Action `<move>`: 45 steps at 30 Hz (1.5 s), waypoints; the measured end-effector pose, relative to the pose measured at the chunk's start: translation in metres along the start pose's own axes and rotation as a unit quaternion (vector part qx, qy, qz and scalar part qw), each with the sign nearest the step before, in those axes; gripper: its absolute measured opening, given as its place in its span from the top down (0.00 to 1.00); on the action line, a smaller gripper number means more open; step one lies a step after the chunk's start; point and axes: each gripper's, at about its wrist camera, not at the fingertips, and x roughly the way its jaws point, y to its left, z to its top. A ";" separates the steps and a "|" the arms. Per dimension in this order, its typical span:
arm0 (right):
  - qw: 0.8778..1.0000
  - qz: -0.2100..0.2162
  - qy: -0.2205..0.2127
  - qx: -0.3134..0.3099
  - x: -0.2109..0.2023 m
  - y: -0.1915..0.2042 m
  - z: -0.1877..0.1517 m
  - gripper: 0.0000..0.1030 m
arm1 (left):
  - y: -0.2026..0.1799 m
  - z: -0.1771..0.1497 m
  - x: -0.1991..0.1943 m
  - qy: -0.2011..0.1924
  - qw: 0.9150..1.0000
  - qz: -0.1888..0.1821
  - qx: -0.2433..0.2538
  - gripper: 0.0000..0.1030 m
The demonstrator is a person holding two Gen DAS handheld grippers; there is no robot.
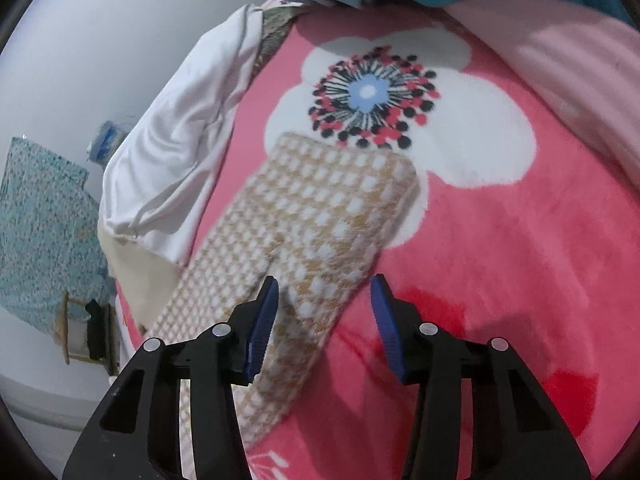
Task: Fold large clothes
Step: 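Grasp the other sleeve cuff on the pink blanket with the right gripper, then lift the sleeve with the right gripper and lay it across the coat front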
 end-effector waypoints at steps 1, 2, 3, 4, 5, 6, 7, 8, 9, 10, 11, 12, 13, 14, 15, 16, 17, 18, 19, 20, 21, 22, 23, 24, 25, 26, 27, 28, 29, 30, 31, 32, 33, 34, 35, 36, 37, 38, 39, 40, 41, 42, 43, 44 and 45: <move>1.000 0.004 -0.001 0.007 0.002 -0.002 0.001 0.57 | 0.000 0.000 0.000 -0.001 1.000 0.000 0.000 0.04; 1.000 0.006 -0.001 0.011 0.004 -0.004 0.002 0.57 | 0.000 0.000 0.000 -0.001 1.000 0.000 0.001 0.04; 1.000 0.006 -0.002 0.013 0.006 -0.005 0.003 0.58 | 0.000 0.000 0.000 -0.001 1.000 0.001 0.001 0.04; 1.000 0.005 -0.001 0.016 0.009 -0.006 0.004 0.59 | 0.000 0.000 0.000 -0.001 1.000 0.000 0.001 0.04; 1.000 0.004 -0.001 0.018 0.010 -0.007 0.005 0.60 | -0.001 0.000 -0.001 0.000 1.000 0.000 0.001 0.04; 1.000 0.003 -0.001 0.018 0.012 -0.008 0.005 0.62 | -0.001 0.000 0.000 0.000 1.000 0.000 0.000 0.04; 1.000 -0.001 -0.001 0.016 0.013 -0.008 0.006 0.64 | 0.000 0.000 0.000 0.000 1.000 0.001 0.000 0.04; 1.000 -0.005 -0.002 0.012 0.014 -0.007 0.006 0.65 | -0.001 0.000 0.000 0.000 1.000 0.000 0.001 0.04; 1.000 -0.009 -0.004 0.009 0.014 -0.006 0.007 0.69 | 0.000 0.000 0.000 0.000 1.000 0.001 0.001 0.04; 1.000 -0.014 -0.006 0.003 0.012 -0.005 0.007 0.72 | 0.000 0.000 0.000 0.000 1.000 0.000 0.001 0.04; 1.000 -0.017 -0.010 -0.003 0.010 -0.004 0.007 0.75 | -0.001 0.000 0.000 0.000 1.000 0.000 0.001 0.04; 1.000 -0.017 -0.013 -0.006 0.009 -0.003 0.007 0.78 | 0.000 0.000 0.000 0.000 1.000 0.000 0.001 0.04; 1.000 -0.018 -0.021 -0.015 0.005 0.001 0.006 0.80 | 0.000 0.000 0.000 0.000 1.000 0.000 0.002 0.04; 0.999 -0.021 -0.027 -0.023 0.001 0.003 0.006 0.80 | 0.000 0.000 0.000 0.000 1.000 0.000 0.002 0.04; 0.999 -0.025 -0.033 -0.032 -0.002 0.006 0.005 0.81 | 0.000 0.000 0.000 0.000 1.000 0.000 0.002 0.04; 0.997 -0.030 -0.045 -0.049 -0.009 0.013 0.003 0.82 | 0.000 0.000 -0.001 0.000 1.000 0.000 0.002 0.04; 0.996 -0.033 -0.057 -0.064 -0.017 0.019 0.001 0.82 | -0.001 0.000 -0.001 0.000 1.000 0.000 0.002 0.04; 0.995 -0.033 -0.064 -0.073 -0.021 0.024 0.000 0.82 | 0.000 0.000 -0.001 -0.001 1.000 0.000 0.002 0.04; 0.992 -0.031 -0.080 -0.092 -0.032 0.035 -0.003 0.82 | -0.001 0.000 -0.001 -0.001 1.000 0.000 0.002 0.04; 0.990 -0.026 -0.090 -0.104 -0.040 0.042 -0.006 0.83 | -0.001 0.000 -0.001 -0.001 1.000 0.000 0.002 0.04; 0.987 -0.019 -0.103 -0.119 -0.051 0.052 -0.009 0.83 | -0.001 0.000 -0.001 -0.002 1.000 0.000 0.002 0.04; 0.984 -0.013 -0.115 -0.135 -0.061 0.063 -0.013 0.83 | 0.000 0.000 0.000 -0.002 1.000 -0.001 0.002 0.04; 0.981 -0.009 -0.125 -0.150 -0.070 0.072 -0.018 0.83 | 0.000 0.000 -0.001 -0.002 1.000 0.000 0.002 0.04; 0.976 -0.004 -0.137 -0.171 -0.082 0.086 -0.024 0.83 | 0.000 0.000 0.000 -0.002 1.000 0.000 0.001 0.04; 0.971 0.000 -0.148 -0.189 -0.093 0.097 -0.030 0.83 | 0.000 0.000 -0.001 -0.001 1.000 0.000 0.001 0.04; 0.966 0.004 -0.157 -0.205 -0.101 0.108 -0.036 0.83 | 0.000 0.000 -0.001 -0.003 1.000 -0.001 0.001 0.04; 0.960 0.009 -0.166 -0.225 -0.111 0.123 -0.043 0.83 | 0.000 0.000 -0.001 -0.003 1.000 -0.001 0.002 0.04; 0.956 0.012 -0.172 -0.238 -0.116 0.134 -0.048 0.83 | 0.001 0.001 -0.001 -0.003 1.000 -0.003 0.001 0.04; 0.949 0.016 -0.180 -0.257 -0.125 0.148 -0.057 0.83 | 0.001 0.002 -0.003 -0.004 1.000 -0.004 0.000 0.04; 0.945 0.019 -0.186 -0.270 -0.131 0.158 -0.063 0.83 | 0.002 0.003 -0.006 -0.009 1.000 -0.005 -0.002 0.04; 0.939 0.023 -0.191 -0.285 -0.137 0.170 -0.069 0.83 | 0.002 0.003 -0.011 -0.017 1.000 -0.007 -0.002 0.04; 0.933 0.027 -0.196 -0.299 -0.143 0.184 -0.076 0.83 | 0.002 0.004 -0.015 -0.026 1.000 -0.008 -0.001 0.04; 0.927 0.034 -0.201 -0.315 -0.149 0.198 -0.085 0.83 | 0.003 0.004 -0.019 -0.031 0.999 -0.008 0.001 0.04; 0.923 0.038 -0.203 -0.325 -0.153 0.208 -0.092 0.83 | 0.004 0.005 -0.024 -0.038 0.999 -0.006 0.003 0.04; 0.919 0.046 -0.204 -0.335 -0.157 0.218 -0.099 0.83 | 0.004 0.005 -0.027 -0.042 0.999 -0.005 0.004 0.04; 0.916 0.051 -0.204 -0.341 -0.160 0.225 -0.103 0.83 | 0.007 0.004 -0.031 -0.046 0.999 -0.005 0.005 0.04; 0.912 0.061 -0.203 -0.352 -0.164 0.237 -0.112 0.83 | 0.009 0.004 -0.033 -0.047 0.999 -0.004 0.004 0.04; 0.909 0.066 -0.203 -0.359 -0.167 0.245 -0.118 0.83 | 0.011 0.002 -0.035 -0.047 0.999 -0.003 0.002 0.04; 0.904 0.073 -0.202 -0.369 -0.170 0.255 -0.125 0.83 | 0.014 0.001 -0.036 -0.046 0.999 -0.004 -0.001 0.04; 0.902 0.077 -0.202 -0.375 -0.172 0.262 -0.130 0.83 | 0.018 0.000 -0.036 -0.044 0.999 -0.005 -0.006 0.04; 0.899 0.082 -0.201 -0.382 -0.174 0.268 -0.136 0.83 | 0.021 -0.003 -0.036 -0.041 0.999 -0.006 -0.010 0.04; 0.896 0.087 -0.199 -0.387 -0.174 0.275 -0.141 0.83 | 0.026 -0.005 -0.034 -0.036 0.999 -0.005 -0.016 0.04; 0.893 0.094 -0.196 -0.394 -0.175 0.285 -0.148 0.84 | 0.027 -0.008 -0.032 -0.032 0.999 -0.003 -0.020 0.05; 0.891 0.098 -0.194 -0.397 -0.175 0.290 -0.152 0.84 | 0.032 -0.011 -0.029 -0.023 0.999 -0.002 -0.029 0.06; 0.889 0.105 -0.191 -0.403 -0.175 0.298 -0.159 0.84 | 0.036 -0.014 -0.026 -0.015 0.999 -0.005 -0.038 0.07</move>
